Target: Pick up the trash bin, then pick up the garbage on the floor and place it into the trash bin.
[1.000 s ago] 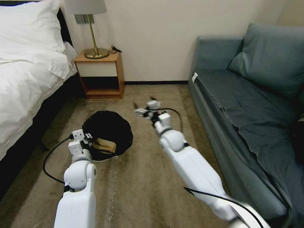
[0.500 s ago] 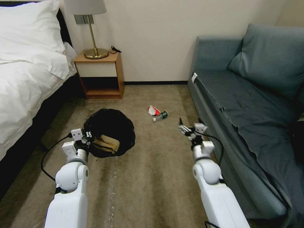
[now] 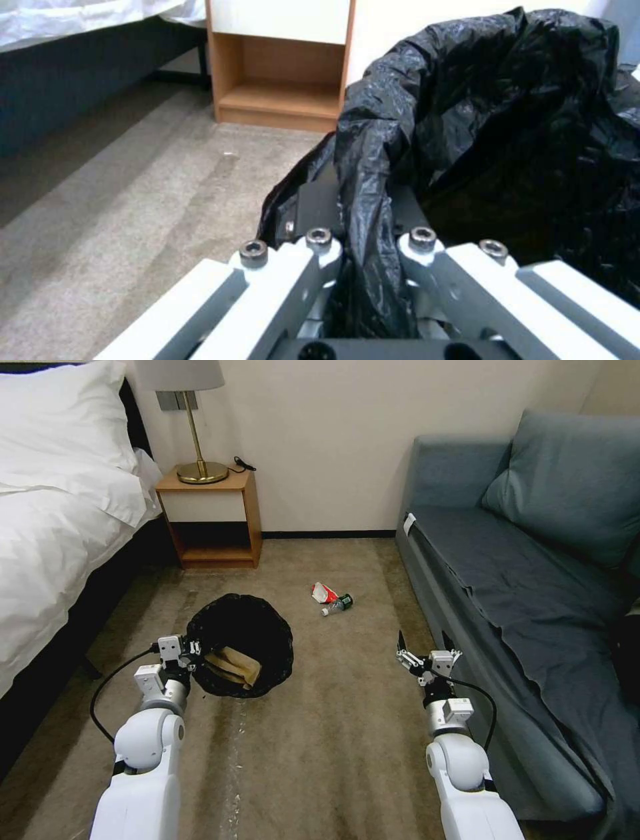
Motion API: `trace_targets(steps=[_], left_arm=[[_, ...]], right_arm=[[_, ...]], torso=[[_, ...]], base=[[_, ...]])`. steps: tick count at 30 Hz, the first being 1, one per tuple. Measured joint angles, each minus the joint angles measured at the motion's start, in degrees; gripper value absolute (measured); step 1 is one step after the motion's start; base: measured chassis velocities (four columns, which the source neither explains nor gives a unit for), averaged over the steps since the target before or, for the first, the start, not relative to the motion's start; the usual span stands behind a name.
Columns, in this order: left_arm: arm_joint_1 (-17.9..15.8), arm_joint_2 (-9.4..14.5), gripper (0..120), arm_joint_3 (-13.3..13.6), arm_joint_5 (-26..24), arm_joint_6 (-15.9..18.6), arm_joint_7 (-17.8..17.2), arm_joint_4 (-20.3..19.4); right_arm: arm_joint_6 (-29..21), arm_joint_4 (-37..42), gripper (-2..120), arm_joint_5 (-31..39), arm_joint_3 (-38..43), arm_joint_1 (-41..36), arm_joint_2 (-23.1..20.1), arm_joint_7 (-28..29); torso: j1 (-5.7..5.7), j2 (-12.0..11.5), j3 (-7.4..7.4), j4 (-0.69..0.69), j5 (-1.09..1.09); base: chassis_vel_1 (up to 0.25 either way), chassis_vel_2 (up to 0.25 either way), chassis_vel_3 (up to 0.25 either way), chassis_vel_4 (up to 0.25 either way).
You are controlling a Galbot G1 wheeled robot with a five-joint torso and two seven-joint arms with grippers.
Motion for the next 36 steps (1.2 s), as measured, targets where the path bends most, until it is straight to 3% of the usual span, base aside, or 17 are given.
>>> trace_targets(steps=[36], left_arm=[[0.83, -0.32, 4, -2.22, -0.68, -0.50, -2.15, -0.80]], right_arm=[[-0.05, -3.71, 100, -0.11, 0.77, 0.68, -0.27, -4.50]], torso=[[0.00, -0.01, 0.00, -0.01, 0.00]], base=[[-0.011, 0.006, 0.009, -0.006]])
